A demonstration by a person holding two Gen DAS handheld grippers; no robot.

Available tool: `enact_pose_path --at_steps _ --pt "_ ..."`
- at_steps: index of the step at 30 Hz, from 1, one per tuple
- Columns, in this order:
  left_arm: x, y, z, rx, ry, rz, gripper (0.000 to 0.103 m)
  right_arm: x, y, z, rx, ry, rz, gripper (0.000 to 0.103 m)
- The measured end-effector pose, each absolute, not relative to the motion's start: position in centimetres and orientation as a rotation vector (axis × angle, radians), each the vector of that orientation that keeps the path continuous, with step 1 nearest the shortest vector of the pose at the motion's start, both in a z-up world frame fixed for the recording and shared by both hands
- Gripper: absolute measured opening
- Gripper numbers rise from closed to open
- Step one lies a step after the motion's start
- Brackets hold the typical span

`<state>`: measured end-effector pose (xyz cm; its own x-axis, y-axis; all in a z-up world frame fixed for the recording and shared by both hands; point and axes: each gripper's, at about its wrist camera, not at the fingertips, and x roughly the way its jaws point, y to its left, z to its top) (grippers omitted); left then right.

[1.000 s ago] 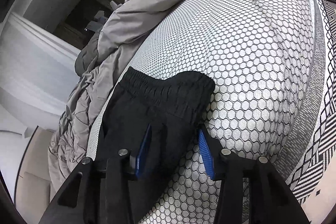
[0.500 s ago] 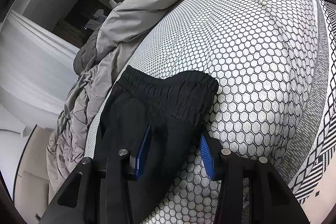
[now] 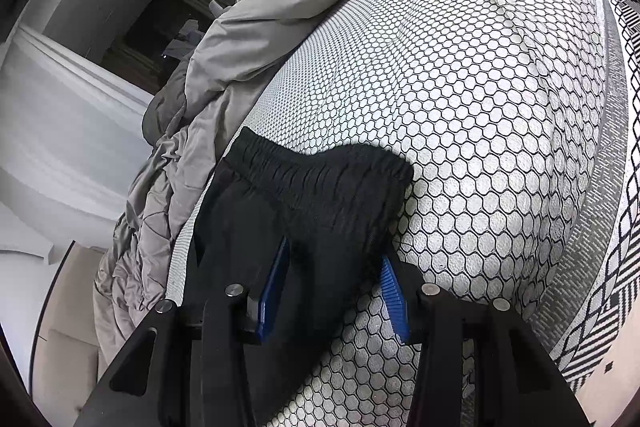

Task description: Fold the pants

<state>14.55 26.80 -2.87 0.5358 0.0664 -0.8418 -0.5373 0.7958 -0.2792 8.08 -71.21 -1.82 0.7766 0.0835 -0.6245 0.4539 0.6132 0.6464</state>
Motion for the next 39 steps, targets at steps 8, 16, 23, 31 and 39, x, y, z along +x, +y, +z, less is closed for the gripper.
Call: enact_pose_path --at_steps 8,16,23,31,39 --pt "12.3 22.7 1.6 -0.418 0.866 0.375 0.066 7.7 -70.9 -1.4 0.912 0.647 -0.237 0.045" --pt "6.5 18.3 0.9 -0.631 0.886 0.216 0.077 6.9 -71.8 -2.1 0.966 0.644 -0.181 0.047" --pt "7.0 15.7 -3.1 -0.725 0.932 0.174 0.075 9.3 -71.5 -2.1 0.881 0.693 -0.151 0.020" --pt "6.3 15.5 -3.4 -0.763 0.886 0.164 0.074 9.0 -73.2 -1.2 0.767 0.697 -0.316 0.015" --pt "9.2 18.5 -4.3 -0.841 0.811 0.158 0.001 6.3 -73.2 -1.8 0.895 0.654 -0.227 0.052"
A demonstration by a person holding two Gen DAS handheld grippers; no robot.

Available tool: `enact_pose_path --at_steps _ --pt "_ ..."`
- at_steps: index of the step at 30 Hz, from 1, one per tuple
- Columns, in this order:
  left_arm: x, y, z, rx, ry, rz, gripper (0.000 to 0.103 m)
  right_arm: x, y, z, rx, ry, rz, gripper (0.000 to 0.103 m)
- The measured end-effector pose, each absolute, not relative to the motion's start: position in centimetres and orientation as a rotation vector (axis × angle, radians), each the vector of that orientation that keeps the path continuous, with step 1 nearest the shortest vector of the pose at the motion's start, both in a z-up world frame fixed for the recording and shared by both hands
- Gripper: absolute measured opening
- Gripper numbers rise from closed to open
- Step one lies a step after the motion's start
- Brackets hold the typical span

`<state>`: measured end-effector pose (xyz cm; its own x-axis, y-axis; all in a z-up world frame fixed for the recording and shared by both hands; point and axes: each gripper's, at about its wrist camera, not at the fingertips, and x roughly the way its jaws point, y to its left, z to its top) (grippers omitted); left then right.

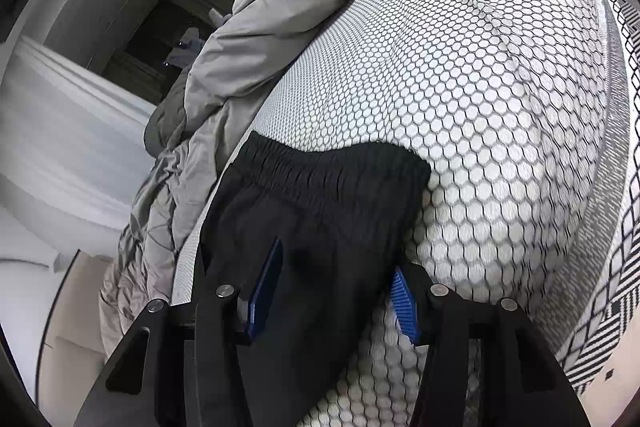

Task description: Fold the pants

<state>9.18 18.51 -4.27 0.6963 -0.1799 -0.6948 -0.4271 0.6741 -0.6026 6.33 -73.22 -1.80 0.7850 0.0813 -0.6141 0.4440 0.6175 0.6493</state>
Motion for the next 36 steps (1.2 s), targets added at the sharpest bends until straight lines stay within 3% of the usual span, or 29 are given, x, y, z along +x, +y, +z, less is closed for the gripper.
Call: enact_pose_path --at_steps 3,5,7,8,12,15,18,19,22,23,24,25,36 --pt "7.6 18.9 -3.3 -0.776 0.787 0.160 0.001 6.2 -72.5 -1.5 0.852 0.664 -0.208 0.052" --pt "6.0 19.3 -3.0 -0.747 0.786 0.190 0.001 6.1 -72.4 -1.3 0.843 0.667 -0.198 0.043" --pt "5.0 19.9 -3.2 -0.735 0.800 0.214 0.002 6.0 -72.2 -1.4 0.837 0.679 -0.190 0.016" --pt "4.5 20.2 -3.4 -0.736 0.808 0.215 0.003 5.8 -72.6 -1.4 0.830 0.687 -0.180 0.010" --pt "4.1 19.9 -3.3 -0.667 0.841 0.248 0.009 5.9 -72.0 -1.1 0.767 0.694 -0.206 0.007" --pt "3.5 18.9 -2.0 -0.557 0.847 0.302 0.025 5.8 -71.7 -1.1 0.703 0.743 -0.274 0.024" --pt "2.0 17.8 -0.5 -0.474 0.849 0.338 0.047 3.7 -71.9 0.5 0.683 0.658 -0.332 0.057" --pt "1.2 17.4 0.2 -0.444 0.836 0.348 0.052 3.2 -71.7 1.3 0.648 0.625 -0.353 0.058" --pt "-1.0 15.2 2.3 -0.347 0.777 0.339 0.081 2.2 -70.2 3.3 0.526 0.577 -0.340 0.061" --pt "-1.3 14.4 2.8 -0.327 0.764 0.316 0.091 2.4 -69.3 3.9 0.503 0.573 -0.306 0.066" --pt "-1.3 13.1 3.3 -0.298 0.752 0.276 0.100 2.7 -68.3 4.0 0.483 0.581 -0.261 0.080" --pt "-1.3 12.1 3.6 -0.279 0.750 0.242 0.103 3.0 -67.3 4.1 0.462 0.595 -0.205 0.089" --pt "4.5 -3.4 4.1 -0.085 0.738 -0.184 0.102 7.8 -52.0 2.6 0.048 0.760 0.142 0.092"
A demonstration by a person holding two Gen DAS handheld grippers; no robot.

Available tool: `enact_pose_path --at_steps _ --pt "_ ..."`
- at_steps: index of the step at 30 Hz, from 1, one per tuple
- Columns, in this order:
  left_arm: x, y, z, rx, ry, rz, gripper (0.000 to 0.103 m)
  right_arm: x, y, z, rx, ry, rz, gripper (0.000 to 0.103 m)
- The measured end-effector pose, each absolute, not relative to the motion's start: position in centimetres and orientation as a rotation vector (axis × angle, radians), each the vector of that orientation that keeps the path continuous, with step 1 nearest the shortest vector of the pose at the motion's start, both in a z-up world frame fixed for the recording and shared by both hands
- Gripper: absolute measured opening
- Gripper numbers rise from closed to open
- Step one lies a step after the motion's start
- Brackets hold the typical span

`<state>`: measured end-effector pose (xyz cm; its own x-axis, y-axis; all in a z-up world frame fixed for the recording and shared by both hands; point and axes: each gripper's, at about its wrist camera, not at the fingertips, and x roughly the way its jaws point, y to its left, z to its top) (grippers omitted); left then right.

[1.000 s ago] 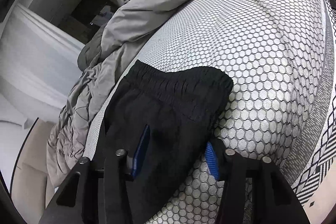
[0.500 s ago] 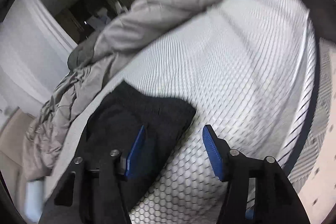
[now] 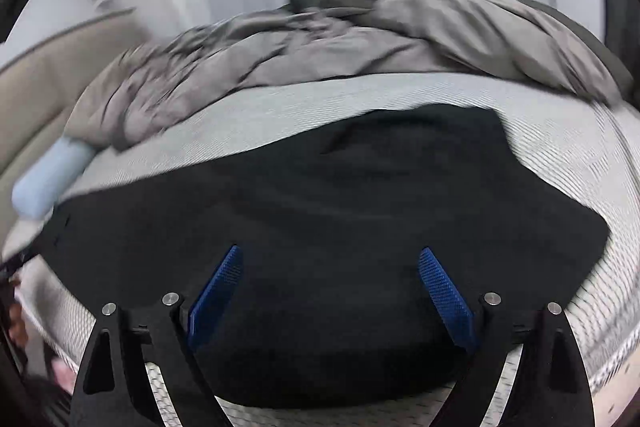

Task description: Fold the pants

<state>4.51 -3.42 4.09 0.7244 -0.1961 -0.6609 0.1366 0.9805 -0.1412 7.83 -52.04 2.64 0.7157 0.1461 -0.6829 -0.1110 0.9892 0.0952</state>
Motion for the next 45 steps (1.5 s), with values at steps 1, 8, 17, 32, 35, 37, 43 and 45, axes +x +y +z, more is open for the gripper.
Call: enact_pose_path --at_steps 1,8,17,32,35,37,43,45 --pt "5.1 -5.0 4.5 -0.066 0.718 -0.211 0.102 7.9 -51.1 2.8 0.043 0.762 0.168 0.092" --pt "4.7 -9.9 5.0 0.001 0.645 -0.245 0.102 6.9 -47.1 3.7 -0.018 0.704 0.233 0.096" --pt "4.8 -11.7 0.7 0.050 0.755 -0.335 0.102 6.7 -45.9 2.0 -0.117 0.721 0.219 0.101" --pt "5.2 -19.4 -0.7 0.156 0.853 -0.459 0.102 7.3 -62.4 -1.3 0.018 0.868 -0.178 0.101" --pt "5.9 -21.3 -0.7 0.184 0.840 -0.455 0.102 6.7 -63.8 -0.2 0.157 0.809 -0.121 0.101" --pt "6.4 -22.4 -1.5 0.185 0.881 -0.473 0.102 7.0 -62.1 -0.1 0.127 0.818 -0.062 0.101" --pt "6.3 -22.5 -2.7 0.190 0.924 -0.512 0.102 9.3 -52.5 -1.4 -0.148 0.858 0.214 0.101" --pt "6.1 -21.9 -2.7 0.186 0.929 -0.520 0.102 9.6 -51.9 -2.6 -0.183 0.901 0.212 0.101"
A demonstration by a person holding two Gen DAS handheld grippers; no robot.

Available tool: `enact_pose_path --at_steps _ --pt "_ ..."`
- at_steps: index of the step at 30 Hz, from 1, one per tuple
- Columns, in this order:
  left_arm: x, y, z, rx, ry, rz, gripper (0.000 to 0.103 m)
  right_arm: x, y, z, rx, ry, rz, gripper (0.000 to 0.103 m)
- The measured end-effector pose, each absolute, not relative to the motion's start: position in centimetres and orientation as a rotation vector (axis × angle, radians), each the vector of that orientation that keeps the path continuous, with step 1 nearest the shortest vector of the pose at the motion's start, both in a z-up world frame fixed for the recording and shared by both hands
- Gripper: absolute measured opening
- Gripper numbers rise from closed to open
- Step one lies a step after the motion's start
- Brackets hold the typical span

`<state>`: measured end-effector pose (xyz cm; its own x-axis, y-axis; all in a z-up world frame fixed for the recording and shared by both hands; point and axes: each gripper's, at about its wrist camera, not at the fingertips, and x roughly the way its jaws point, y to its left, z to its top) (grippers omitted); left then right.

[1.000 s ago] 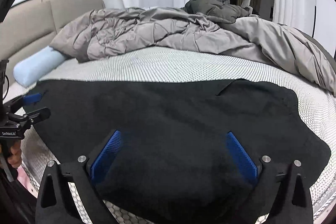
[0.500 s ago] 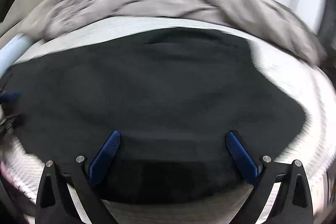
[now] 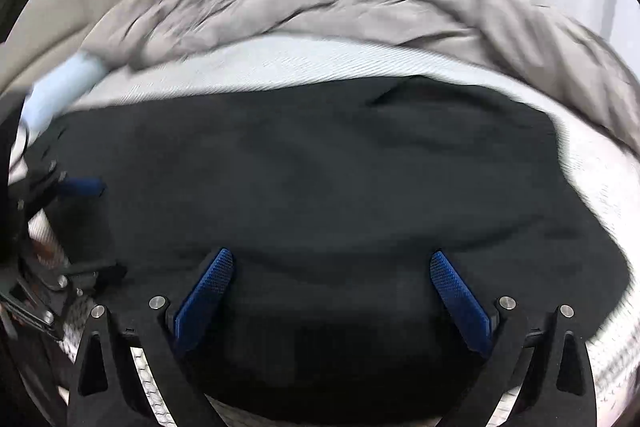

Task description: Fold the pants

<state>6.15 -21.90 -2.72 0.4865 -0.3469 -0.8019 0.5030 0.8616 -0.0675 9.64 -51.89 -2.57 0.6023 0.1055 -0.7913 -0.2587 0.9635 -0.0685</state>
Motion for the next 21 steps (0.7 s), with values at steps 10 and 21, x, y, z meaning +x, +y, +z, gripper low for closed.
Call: enact_pose_path --at_steps 10,21 --pt "10.2 -16.8 -1.7 0.028 0.948 -0.443 0.102 9.5 -49.7 -0.3 -0.093 0.854 0.266 0.101" --pt "10.4 -11.9 -3.8 0.076 0.993 -0.367 0.102 11.9 -50.2 -2.4 -0.307 0.913 0.146 0.101"
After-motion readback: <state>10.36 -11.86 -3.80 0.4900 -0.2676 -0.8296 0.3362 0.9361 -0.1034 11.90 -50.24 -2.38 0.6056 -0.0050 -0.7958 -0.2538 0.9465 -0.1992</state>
